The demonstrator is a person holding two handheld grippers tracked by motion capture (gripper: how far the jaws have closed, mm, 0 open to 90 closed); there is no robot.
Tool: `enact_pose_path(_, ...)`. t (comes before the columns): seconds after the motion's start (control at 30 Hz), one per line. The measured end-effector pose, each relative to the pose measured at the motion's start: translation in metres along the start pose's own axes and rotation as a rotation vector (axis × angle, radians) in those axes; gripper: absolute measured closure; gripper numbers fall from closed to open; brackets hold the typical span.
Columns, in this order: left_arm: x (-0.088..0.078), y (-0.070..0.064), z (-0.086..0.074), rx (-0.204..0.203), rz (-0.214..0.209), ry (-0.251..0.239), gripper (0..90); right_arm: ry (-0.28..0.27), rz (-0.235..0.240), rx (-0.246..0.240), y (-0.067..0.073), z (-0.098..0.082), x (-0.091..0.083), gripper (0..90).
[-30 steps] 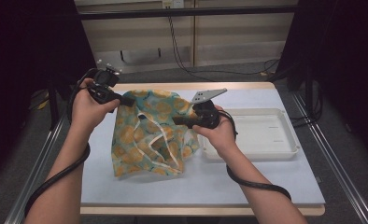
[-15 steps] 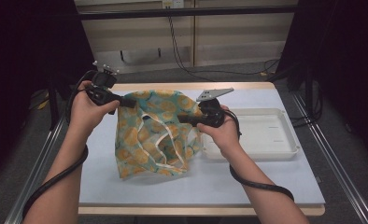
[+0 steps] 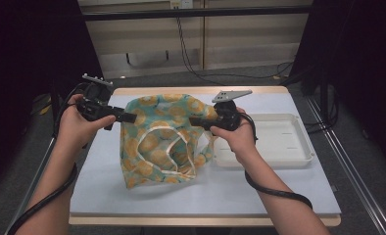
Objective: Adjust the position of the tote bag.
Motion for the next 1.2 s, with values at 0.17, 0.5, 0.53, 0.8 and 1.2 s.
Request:
enact_pose_path(0.17, -0.003, -0.003, 0.003, -0.004, 0.02, 0.0, 67.5, 0.013, -0.026, -0.011, -0.007, 0.003, -0.011, 62.2)
enact_pose_path(0.5, -0.009, -0.007, 0.01, -0.047, -0.031, -0.017, 83.8, 0.091, -0.003, -0.045, -0.01, -0.004, -0.012, 47.5)
enact_pose_path(0.53, -0.01, -0.007, 0.011, -0.032, -0.023, -0.009, 84.6, 0.086, -0.001, -0.046, -0.01, -0.004, -0.012, 46.9)
enact_pose_path(0.8, -0.014, -0.01, 0.018, -0.052, -0.022, -0.023, 88.7, 0.096, 0.003, -0.052, -0.012, -0.001, -0.018, 41.2)
enact_pose_path(1.2, -0.023, -0.013, 0.027, -0.037, -0.021, -0.05, 88.7, 0.057, 0.023, -0.053, -0.019, 0.008, -0.034, 77.4)
Point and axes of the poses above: each handheld gripper's, and its own axes: x roughly forward along the jaws, z roughly out of its top, y roughly to its left, the point moved 1 cm from there along x, roughly forward along the jaws, and after that the axes turned 15 degrees about -x, right-handed, at the moved point
